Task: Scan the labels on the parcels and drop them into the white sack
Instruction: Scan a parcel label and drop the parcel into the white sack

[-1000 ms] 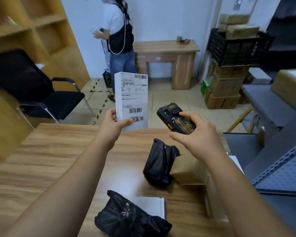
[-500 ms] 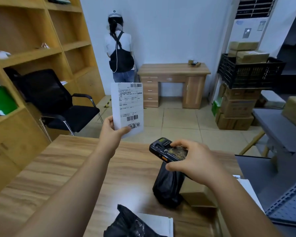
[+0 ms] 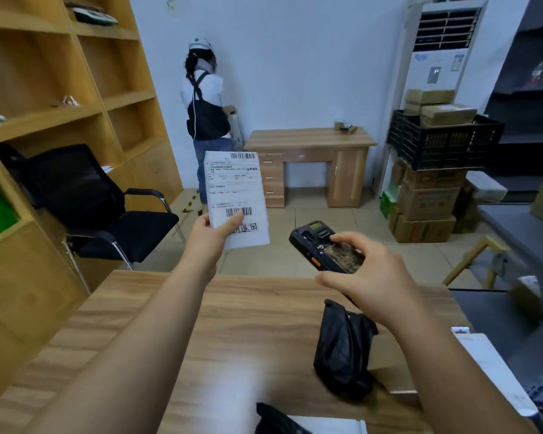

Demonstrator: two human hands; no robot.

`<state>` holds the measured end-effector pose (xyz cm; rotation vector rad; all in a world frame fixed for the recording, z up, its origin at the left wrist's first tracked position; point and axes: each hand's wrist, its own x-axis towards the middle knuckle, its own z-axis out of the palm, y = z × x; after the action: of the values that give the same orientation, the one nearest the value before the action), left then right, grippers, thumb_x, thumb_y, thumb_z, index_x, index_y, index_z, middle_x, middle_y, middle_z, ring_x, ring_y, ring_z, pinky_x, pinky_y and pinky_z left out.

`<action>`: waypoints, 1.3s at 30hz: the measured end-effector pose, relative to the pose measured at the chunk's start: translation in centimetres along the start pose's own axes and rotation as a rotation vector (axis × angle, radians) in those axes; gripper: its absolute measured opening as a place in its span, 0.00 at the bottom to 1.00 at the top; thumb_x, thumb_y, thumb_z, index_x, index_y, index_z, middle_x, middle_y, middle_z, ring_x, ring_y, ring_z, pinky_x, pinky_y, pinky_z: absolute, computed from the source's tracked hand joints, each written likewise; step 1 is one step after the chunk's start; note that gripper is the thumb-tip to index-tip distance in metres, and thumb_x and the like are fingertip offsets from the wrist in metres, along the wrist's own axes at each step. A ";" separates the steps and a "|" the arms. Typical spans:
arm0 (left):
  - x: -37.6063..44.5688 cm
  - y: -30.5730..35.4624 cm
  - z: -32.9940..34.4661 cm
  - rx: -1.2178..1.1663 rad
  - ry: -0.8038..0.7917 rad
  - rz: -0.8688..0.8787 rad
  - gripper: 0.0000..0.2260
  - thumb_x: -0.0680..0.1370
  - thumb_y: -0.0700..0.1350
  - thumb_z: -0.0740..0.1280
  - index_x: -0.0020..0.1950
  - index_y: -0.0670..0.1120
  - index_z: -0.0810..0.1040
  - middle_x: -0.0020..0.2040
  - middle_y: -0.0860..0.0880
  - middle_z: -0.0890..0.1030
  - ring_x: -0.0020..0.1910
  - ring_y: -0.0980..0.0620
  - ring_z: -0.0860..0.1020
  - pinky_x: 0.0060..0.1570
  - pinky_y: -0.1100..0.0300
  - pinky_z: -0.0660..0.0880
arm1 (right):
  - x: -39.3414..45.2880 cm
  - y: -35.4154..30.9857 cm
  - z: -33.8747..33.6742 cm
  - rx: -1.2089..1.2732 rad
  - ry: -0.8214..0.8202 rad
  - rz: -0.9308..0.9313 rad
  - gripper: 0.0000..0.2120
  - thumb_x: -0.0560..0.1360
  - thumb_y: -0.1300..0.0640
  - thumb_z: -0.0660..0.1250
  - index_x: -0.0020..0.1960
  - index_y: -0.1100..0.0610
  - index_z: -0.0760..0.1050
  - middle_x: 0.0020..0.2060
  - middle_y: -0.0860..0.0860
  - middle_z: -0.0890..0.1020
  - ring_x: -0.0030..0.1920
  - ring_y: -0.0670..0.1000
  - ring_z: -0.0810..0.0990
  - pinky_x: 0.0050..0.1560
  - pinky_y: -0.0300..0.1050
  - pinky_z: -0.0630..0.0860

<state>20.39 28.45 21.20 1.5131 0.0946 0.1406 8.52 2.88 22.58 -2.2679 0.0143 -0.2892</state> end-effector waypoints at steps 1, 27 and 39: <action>0.5 0.0 -0.4 0.024 -0.055 -0.001 0.24 0.73 0.50 0.76 0.65 0.45 0.74 0.58 0.49 0.83 0.54 0.51 0.83 0.49 0.58 0.78 | 0.1 -0.3 0.7 0.013 0.038 0.004 0.31 0.62 0.42 0.79 0.63 0.37 0.73 0.50 0.38 0.76 0.47 0.43 0.78 0.46 0.48 0.80; -19.9 -3.1 18.7 -0.032 -1.349 -0.148 0.24 0.65 0.52 0.75 0.59 0.48 0.79 0.51 0.51 0.86 0.50 0.49 0.84 0.47 0.54 0.80 | -30.2 1.4 -7.2 -0.151 1.058 0.632 0.27 0.65 0.50 0.80 0.61 0.42 0.76 0.53 0.44 0.82 0.51 0.44 0.80 0.53 0.40 0.76; -50.1 -3.8 27.8 0.051 -1.732 -0.133 0.27 0.65 0.51 0.79 0.62 0.48 0.78 0.54 0.52 0.85 0.55 0.49 0.83 0.57 0.48 0.77 | -57.7 3.2 -14.8 -0.230 1.405 0.848 0.26 0.65 0.51 0.80 0.61 0.43 0.77 0.51 0.44 0.82 0.52 0.47 0.79 0.56 0.46 0.77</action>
<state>-24.82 -6.79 17.73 1.2266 -1.1713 -1.2733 -50.47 -4.13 17.80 -1.5931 1.6944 -1.3355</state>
